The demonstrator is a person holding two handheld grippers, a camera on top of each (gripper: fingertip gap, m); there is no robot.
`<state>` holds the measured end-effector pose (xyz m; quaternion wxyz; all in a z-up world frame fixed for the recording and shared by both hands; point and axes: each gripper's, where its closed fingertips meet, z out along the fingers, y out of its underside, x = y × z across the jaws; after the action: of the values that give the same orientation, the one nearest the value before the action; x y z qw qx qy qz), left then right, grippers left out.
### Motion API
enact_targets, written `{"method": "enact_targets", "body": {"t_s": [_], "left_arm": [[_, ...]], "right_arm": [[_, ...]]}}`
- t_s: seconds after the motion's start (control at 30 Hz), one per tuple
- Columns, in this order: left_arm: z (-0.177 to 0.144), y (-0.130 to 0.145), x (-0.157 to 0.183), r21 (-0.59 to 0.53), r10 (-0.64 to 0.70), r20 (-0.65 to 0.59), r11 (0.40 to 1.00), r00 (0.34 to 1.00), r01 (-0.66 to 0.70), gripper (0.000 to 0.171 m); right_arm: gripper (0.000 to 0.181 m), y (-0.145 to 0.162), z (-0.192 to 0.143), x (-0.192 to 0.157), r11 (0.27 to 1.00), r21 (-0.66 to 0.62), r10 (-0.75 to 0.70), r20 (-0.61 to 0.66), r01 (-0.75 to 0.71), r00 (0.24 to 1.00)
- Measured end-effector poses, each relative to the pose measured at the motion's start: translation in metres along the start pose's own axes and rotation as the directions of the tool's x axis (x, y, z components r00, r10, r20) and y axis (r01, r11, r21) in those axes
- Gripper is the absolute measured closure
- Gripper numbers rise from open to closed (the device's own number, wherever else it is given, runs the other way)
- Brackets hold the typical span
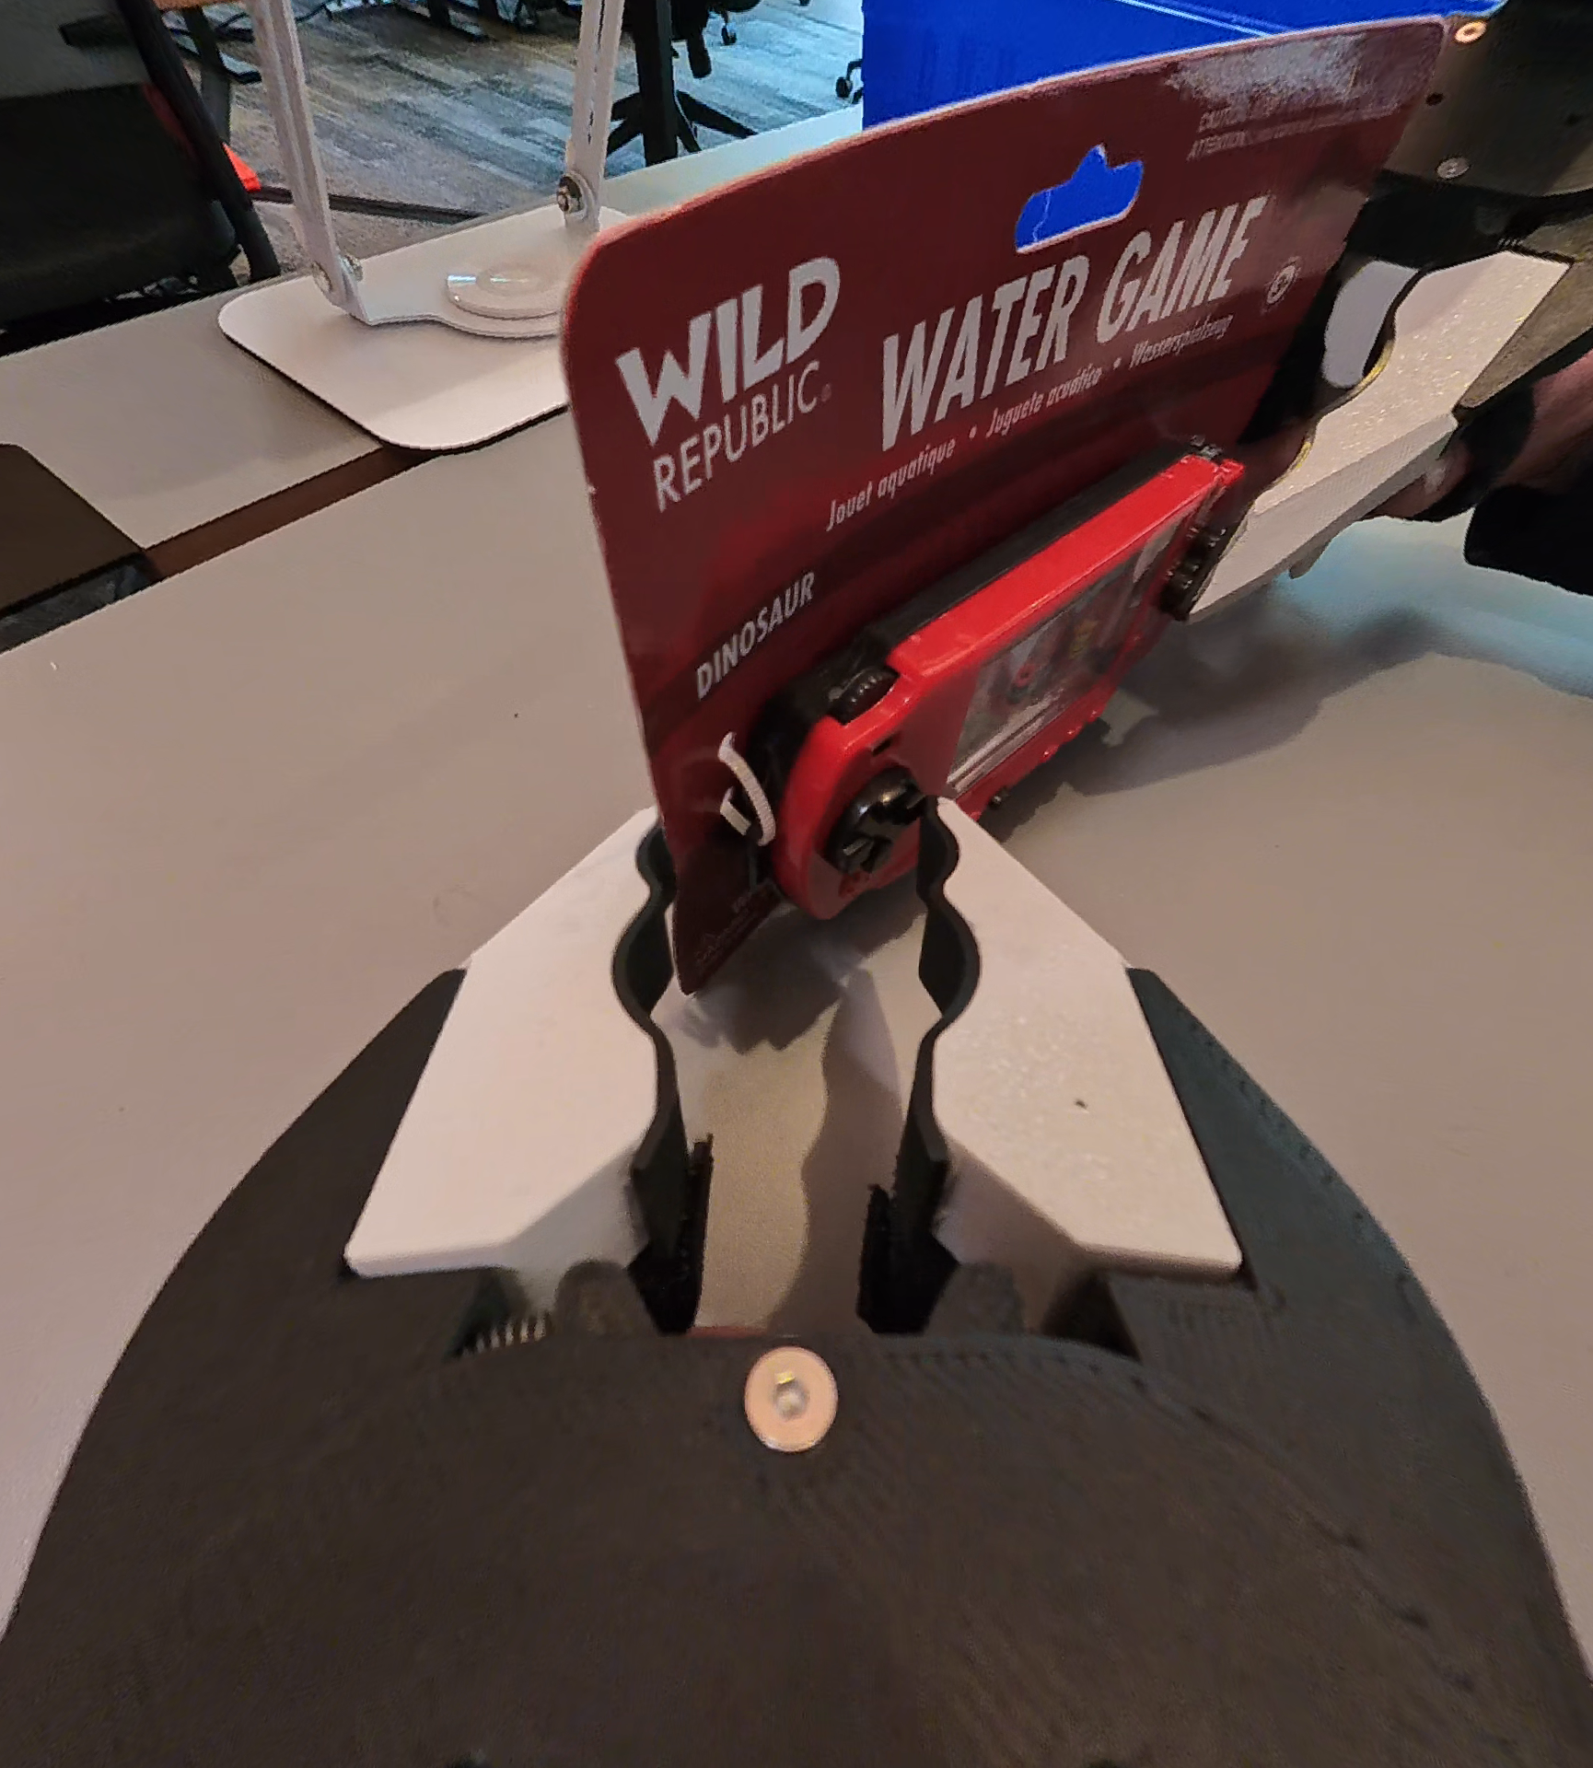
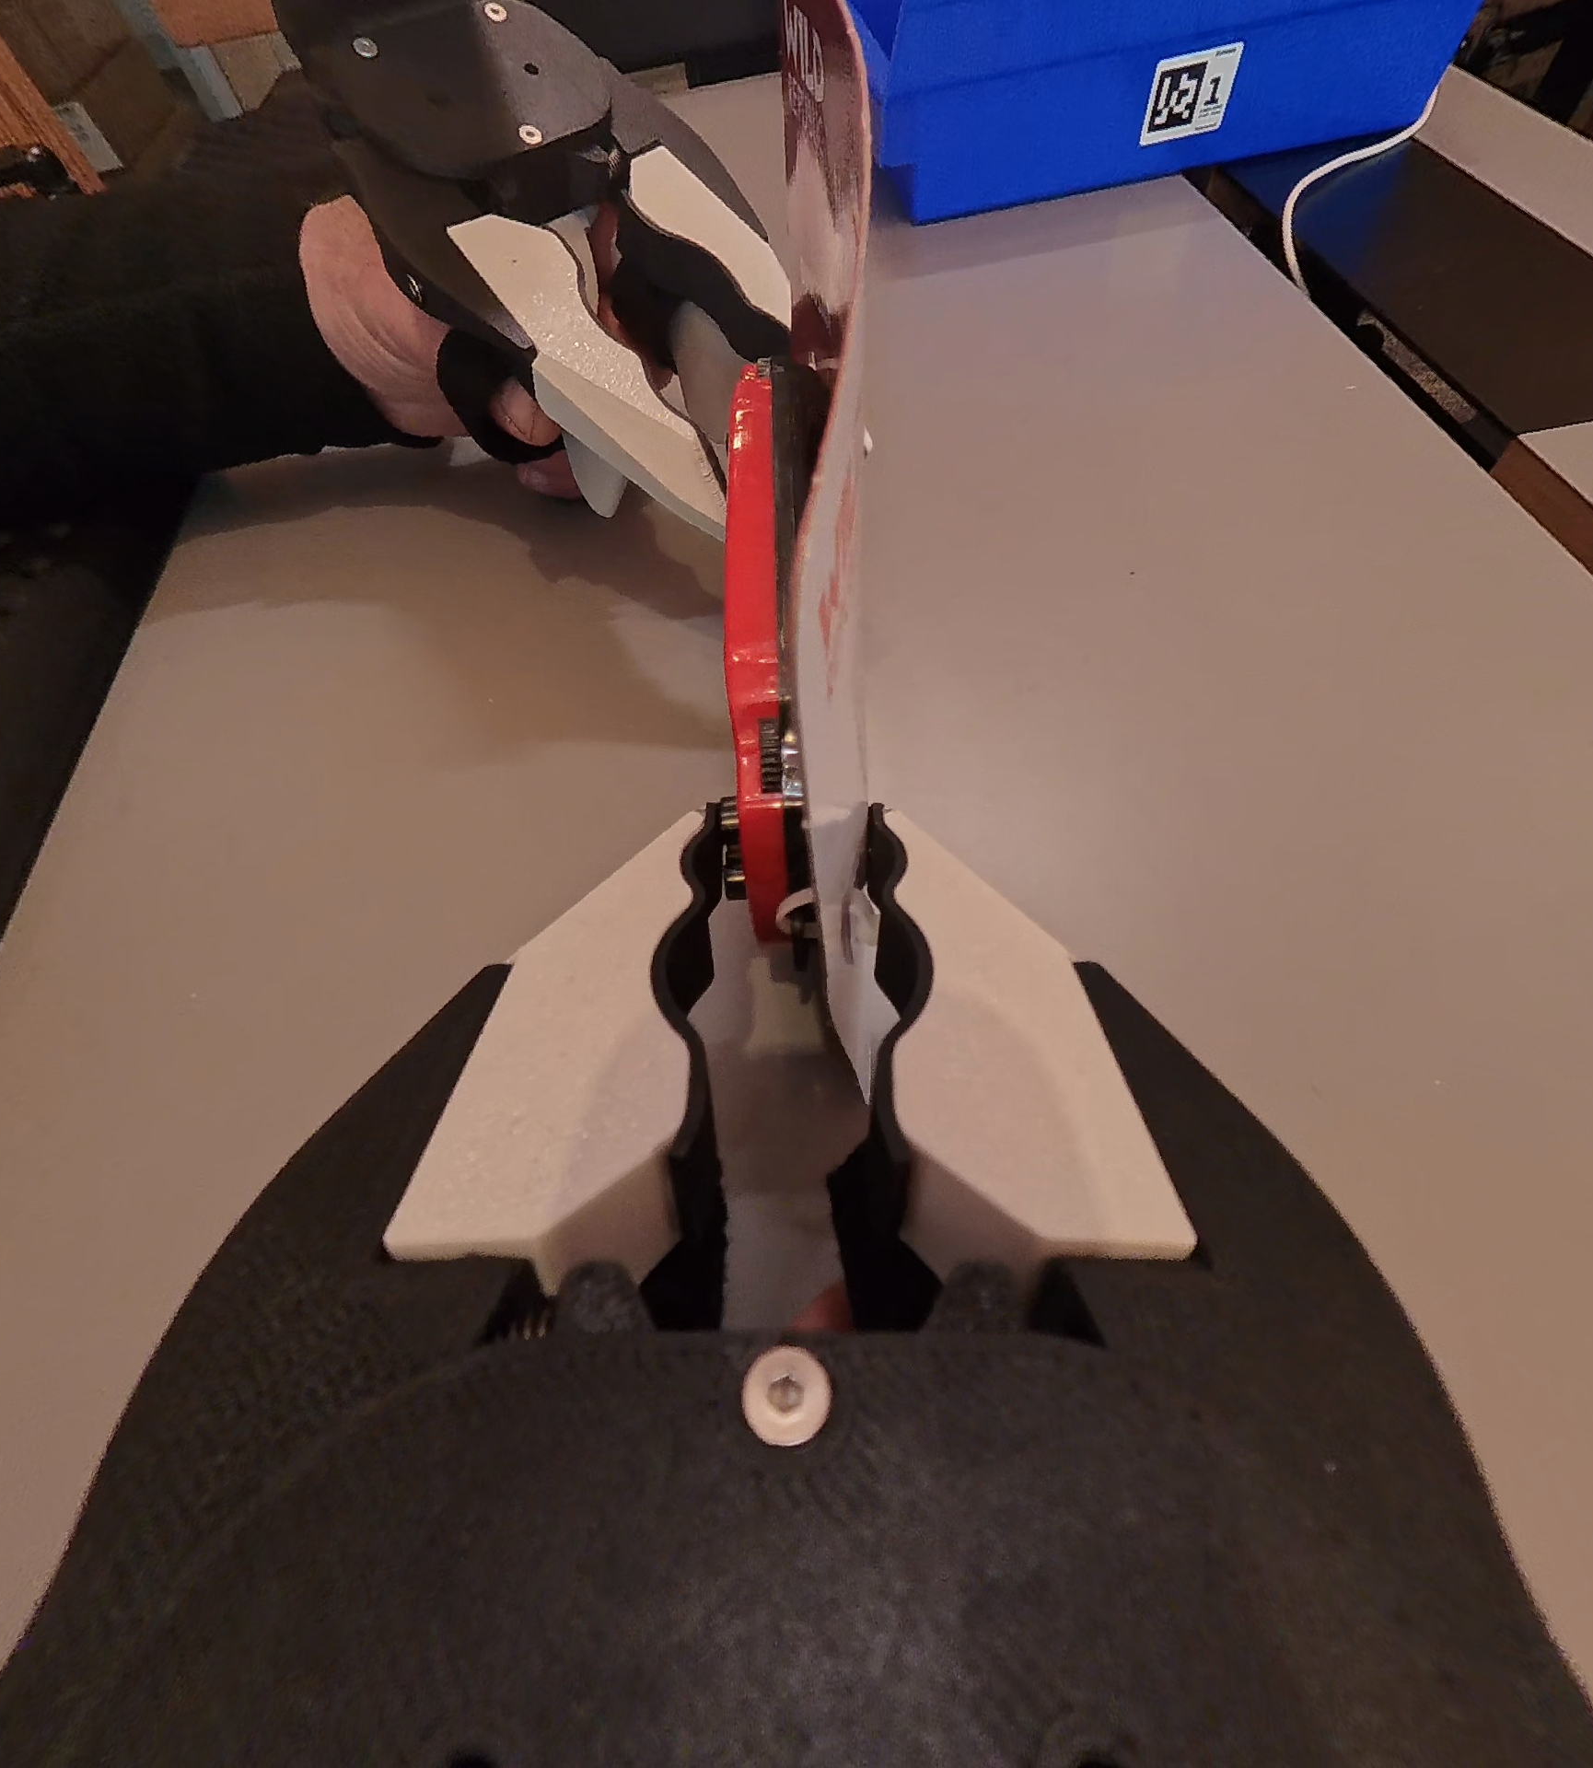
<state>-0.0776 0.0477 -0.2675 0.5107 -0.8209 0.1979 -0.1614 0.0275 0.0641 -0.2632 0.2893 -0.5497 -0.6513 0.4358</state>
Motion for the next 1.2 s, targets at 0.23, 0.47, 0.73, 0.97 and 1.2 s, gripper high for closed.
{"method": "enact_targets", "body": {"t_s": [0.23, 0.47, 0.73, 0.97, 1.2], "left_arm": [[0.0, 0.0, 0.0, 0.001, -0.005, -0.003, 1.0, 1.0, 0.005, 0.123], [-0.001, 0.0, 0.001, -0.002, -0.006, -0.002, 1.0, 1.0, 0.006, 0.122], [-0.003, 0.001, 0.006, -0.016, -0.03, -0.022, 0.999, 0.999, 0.03, 0.125], [-0.004, 0.002, 0.008, -0.011, -0.031, -0.024, 0.999, 0.999, 0.031, 0.128], [-0.004, 0.001, 0.008, -0.011, -0.029, -0.022, 1.0, 0.999, 0.029, 0.128]], "right_arm": [[0.15, 0.001, 0.002, 0.002, 1.0, -0.011, 0.002, -0.012, -0.002, 1.0], [0.145, 0.002, -0.001, 0.005, 1.0, -0.022, 0.008, -0.033, -0.008, 0.999], [0.147, 0.001, -0.005, 0.013, 1.0, 0.005, 0.031, -0.061, -0.031, 0.998], [0.153, 0.002, -0.005, 0.014, 0.999, 0.001, 0.036, -0.063, -0.036, 0.997], [0.149, 0.001, -0.005, 0.016, 0.997, 0.02, 0.074, -0.053, -0.073, 0.996]]}}
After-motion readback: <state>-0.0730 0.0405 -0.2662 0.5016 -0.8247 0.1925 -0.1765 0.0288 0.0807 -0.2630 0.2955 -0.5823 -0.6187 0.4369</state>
